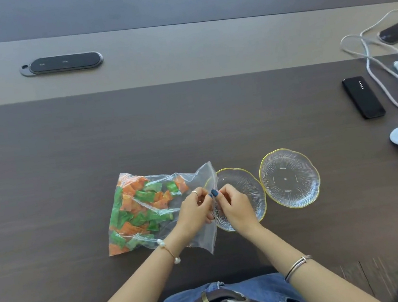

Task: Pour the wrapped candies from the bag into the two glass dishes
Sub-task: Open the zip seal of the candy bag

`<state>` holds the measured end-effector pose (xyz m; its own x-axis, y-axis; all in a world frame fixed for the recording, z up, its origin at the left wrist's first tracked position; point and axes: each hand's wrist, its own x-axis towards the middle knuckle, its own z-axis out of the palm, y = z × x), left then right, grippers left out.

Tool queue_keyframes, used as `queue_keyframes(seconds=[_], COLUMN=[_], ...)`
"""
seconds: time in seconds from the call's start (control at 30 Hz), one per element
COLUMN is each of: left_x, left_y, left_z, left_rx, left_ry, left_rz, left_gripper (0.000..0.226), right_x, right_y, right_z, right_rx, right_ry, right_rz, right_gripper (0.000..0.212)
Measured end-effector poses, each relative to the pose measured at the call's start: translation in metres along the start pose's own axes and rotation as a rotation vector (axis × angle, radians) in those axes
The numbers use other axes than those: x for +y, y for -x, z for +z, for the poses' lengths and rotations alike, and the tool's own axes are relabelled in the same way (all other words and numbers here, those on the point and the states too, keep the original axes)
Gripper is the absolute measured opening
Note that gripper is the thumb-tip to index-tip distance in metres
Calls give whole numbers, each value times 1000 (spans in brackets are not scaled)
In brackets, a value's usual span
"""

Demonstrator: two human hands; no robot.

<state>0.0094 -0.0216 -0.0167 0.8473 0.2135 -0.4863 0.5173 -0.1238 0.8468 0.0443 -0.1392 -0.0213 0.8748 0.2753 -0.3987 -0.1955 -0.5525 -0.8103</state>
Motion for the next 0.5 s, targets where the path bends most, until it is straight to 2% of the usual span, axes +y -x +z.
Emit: queue_keyframes(seconds=[0.07,0.13,0.2,0.27,0.4,0.5], left_x=[4,5,-1,-4,4,8], left_y=[1,-3,-7,-4,1,3], left_z=[-1,-17,-42,-57,-41,-30], left_rx=[104,266,356,343,139,83], left_ry=[227,435,468,381,256,92], left_rz=[-83,-150,-165,-141,-123,-105], left_gripper=[22,28,29,28,21,40], right_x=[-1,1,7,9,-5,-14], right_y=[0,-4,-7,-8,-4,0], right_z=[0,-9,-23,-30,-16,-11], right_rx=[13,63,57,-4,-61,-85], right_ry=[102,98,150,179,37,-43], right_rz=[-13,27,56,89,169,209], right_gripper=[30,30,29,27,22,18])
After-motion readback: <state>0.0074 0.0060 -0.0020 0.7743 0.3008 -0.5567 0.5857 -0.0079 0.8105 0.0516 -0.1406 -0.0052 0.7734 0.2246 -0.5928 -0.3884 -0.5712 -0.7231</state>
